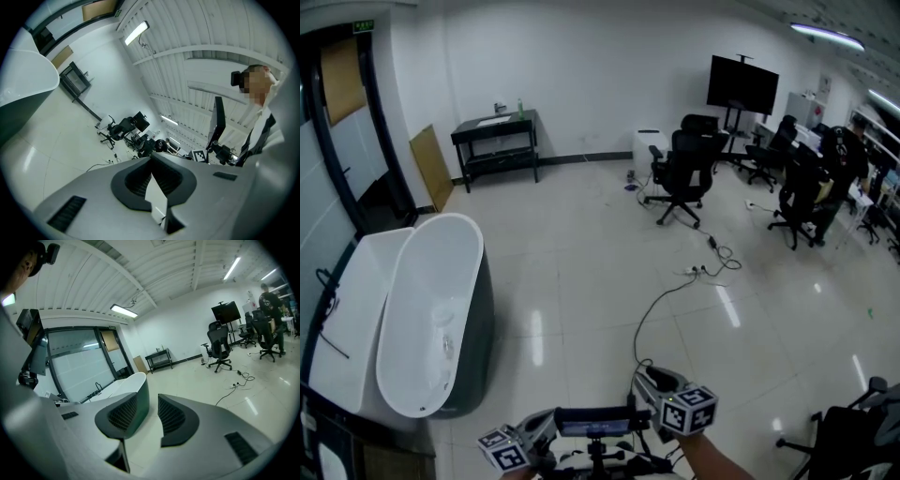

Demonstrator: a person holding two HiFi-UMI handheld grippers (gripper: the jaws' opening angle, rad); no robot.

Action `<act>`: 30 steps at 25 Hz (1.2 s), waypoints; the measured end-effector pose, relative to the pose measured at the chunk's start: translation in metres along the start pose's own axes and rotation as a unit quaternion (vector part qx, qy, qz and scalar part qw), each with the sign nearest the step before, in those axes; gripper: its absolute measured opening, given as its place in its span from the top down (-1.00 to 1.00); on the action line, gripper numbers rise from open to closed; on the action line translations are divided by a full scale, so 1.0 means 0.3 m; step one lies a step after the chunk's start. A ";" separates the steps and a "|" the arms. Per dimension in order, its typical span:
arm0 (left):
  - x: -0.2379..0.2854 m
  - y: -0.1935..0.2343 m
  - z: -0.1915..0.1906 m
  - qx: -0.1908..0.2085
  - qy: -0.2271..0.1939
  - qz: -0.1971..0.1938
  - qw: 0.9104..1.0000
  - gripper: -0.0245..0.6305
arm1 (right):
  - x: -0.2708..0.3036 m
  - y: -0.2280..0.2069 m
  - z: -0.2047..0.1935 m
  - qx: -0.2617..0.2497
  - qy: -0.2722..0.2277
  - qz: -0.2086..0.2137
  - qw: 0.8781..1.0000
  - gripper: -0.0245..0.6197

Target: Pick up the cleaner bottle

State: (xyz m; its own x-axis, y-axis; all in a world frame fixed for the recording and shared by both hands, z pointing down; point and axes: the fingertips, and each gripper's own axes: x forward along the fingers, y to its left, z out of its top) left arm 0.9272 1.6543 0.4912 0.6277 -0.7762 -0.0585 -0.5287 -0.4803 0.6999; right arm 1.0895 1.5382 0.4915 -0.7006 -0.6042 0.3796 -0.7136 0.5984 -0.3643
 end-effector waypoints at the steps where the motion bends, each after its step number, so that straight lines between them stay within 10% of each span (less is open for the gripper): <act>1: 0.006 -0.002 -0.005 -0.001 0.004 -0.002 1.000 0.94 | -0.006 -0.004 -0.002 0.002 -0.001 -0.002 1.000 0.48; 30: 0.056 0.019 -0.054 0.015 0.053 0.001 0.999 0.94 | -0.035 -0.050 -0.044 0.029 0.003 -0.012 1.000 0.48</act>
State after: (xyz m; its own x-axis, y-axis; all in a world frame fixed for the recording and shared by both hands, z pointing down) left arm 0.9439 1.6452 0.5058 0.6827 -0.7305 0.0184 -0.5456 -0.4928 0.6778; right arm 1.1075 1.5425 0.5042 -0.6840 -0.6140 0.3939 -0.7289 0.5527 -0.4040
